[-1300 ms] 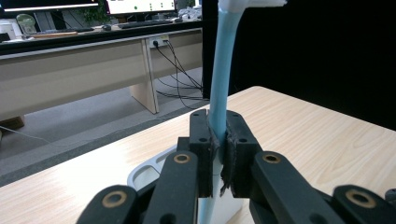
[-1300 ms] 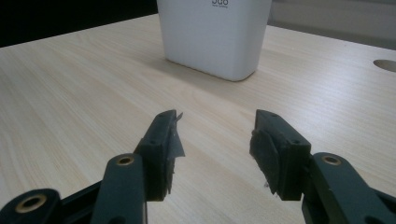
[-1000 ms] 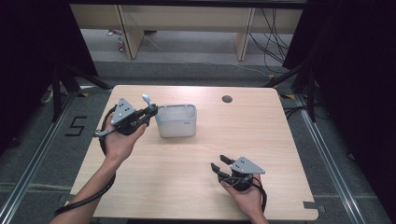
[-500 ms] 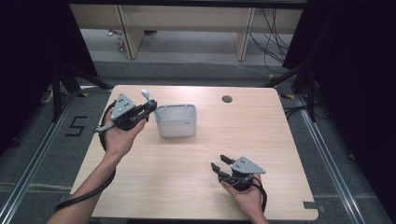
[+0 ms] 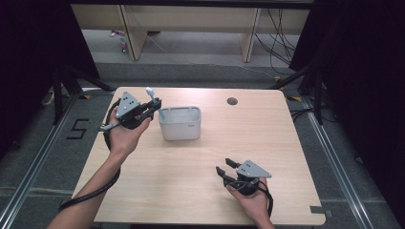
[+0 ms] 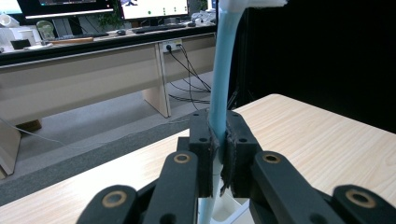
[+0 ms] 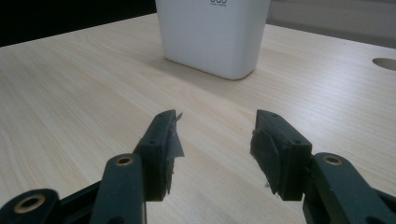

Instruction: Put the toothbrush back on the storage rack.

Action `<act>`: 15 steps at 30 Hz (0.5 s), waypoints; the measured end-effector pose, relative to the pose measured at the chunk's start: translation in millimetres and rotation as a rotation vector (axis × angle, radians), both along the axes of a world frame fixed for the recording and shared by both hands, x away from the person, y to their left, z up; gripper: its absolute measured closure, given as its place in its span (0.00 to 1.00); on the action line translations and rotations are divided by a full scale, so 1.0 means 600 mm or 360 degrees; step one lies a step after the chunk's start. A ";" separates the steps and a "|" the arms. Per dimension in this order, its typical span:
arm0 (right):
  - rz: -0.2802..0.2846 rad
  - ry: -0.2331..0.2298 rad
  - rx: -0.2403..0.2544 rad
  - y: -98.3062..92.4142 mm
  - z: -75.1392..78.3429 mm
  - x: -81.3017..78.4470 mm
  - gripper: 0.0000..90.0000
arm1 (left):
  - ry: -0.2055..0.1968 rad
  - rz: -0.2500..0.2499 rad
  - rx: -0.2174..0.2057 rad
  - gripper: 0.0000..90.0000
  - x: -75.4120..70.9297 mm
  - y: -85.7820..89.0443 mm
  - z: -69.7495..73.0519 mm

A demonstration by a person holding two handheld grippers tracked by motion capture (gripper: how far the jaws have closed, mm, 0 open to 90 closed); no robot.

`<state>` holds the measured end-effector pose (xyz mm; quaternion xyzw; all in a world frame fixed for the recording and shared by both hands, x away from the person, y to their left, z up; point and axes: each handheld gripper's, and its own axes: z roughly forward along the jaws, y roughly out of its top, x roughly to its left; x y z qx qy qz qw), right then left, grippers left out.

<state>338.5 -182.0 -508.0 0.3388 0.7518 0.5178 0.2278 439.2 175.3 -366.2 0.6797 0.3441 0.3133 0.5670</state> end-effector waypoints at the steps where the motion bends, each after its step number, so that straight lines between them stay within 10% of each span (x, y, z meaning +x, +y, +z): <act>1: -0.0003 0.0006 0.0001 0.000 0.000 0.000 0.56 | -0.0001 0.0003 0.0002 0.92 0.001 -0.001 0.000; 15: 0.0002 -0.0003 0.0011 0.000 -0.001 0.000 0.56 | 0.0020 0.0030 0.0007 0.92 0.024 -0.006 -0.007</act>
